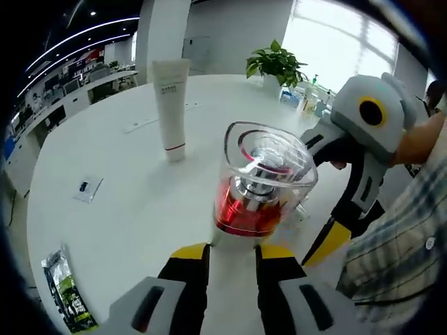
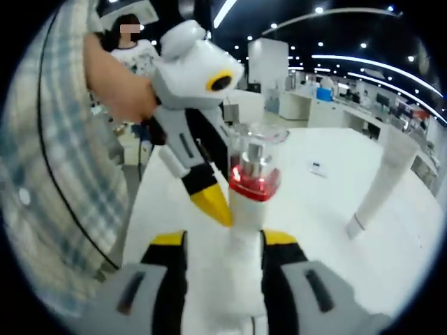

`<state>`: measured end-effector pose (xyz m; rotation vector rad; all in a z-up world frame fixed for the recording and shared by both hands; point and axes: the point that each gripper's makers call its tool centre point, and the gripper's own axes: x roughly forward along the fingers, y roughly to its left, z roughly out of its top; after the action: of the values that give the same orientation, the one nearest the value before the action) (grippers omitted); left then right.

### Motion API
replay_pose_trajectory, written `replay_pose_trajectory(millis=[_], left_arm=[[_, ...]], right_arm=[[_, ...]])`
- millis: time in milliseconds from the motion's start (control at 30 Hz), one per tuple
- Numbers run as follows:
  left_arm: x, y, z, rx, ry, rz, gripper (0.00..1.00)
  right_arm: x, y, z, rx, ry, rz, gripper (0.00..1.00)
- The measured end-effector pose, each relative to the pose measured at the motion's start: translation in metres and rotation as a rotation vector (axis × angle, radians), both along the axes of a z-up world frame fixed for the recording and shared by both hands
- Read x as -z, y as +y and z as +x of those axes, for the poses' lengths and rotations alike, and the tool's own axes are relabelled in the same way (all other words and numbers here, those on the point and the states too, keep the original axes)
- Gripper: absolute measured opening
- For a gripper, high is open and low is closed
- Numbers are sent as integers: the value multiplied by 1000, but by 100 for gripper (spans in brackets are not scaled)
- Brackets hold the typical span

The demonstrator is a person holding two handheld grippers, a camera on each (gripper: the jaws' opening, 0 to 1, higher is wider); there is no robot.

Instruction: Arrange the skincare products in the storage area until every visible bottle or jar stands upright without overlapping.

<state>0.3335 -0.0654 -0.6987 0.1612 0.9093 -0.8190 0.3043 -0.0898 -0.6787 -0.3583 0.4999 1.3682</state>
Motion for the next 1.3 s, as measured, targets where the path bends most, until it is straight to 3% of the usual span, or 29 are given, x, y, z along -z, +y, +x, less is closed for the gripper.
replay_pose_trajectory(millis=[33,67,167,267,400,467,600,667,733,867,1067,1167,1300], left_arm=[[0,2,1,-3,-1,1,26],[0,3,1,-4,-1,2,26],[-2,6,3,-16,-2,-3,26],[-3,8,4,-21,-7,0,26],[-4,13,3,-29,-9,-8,27],[-5,14,0,-33,-7,-23,30],[-4,23,-13,-42,3,-27,34],[-4,28,-23,-89,46,-54,34],[-9,32,-29,-108,36,-78,35],[-16,39,-45,-130,36,-93,35],[-24,55,-56,-218,29,-131,35],[-22,62,-59,-241,31,-131,34],[-18,69,-65,-264,42,-122,34]], right_arm=[[1,2,-8,-34,15,-1,25],[1,2,-10,-36,16,-3,23],[3,4,-11,-17,19,-8,32],[3,3,-7,7,15,-4,34],[-3,1,17,91,-3,21,48],[-10,2,27,105,1,45,50],[-22,13,38,58,-14,66,49],[-24,19,40,27,-24,62,50],[-22,25,44,6,-17,57,50],[-13,33,46,-34,-12,38,46],[-12,40,46,-82,2,55,32],[-11,39,48,-74,49,77,30],[-12,39,47,-72,46,79,29]])
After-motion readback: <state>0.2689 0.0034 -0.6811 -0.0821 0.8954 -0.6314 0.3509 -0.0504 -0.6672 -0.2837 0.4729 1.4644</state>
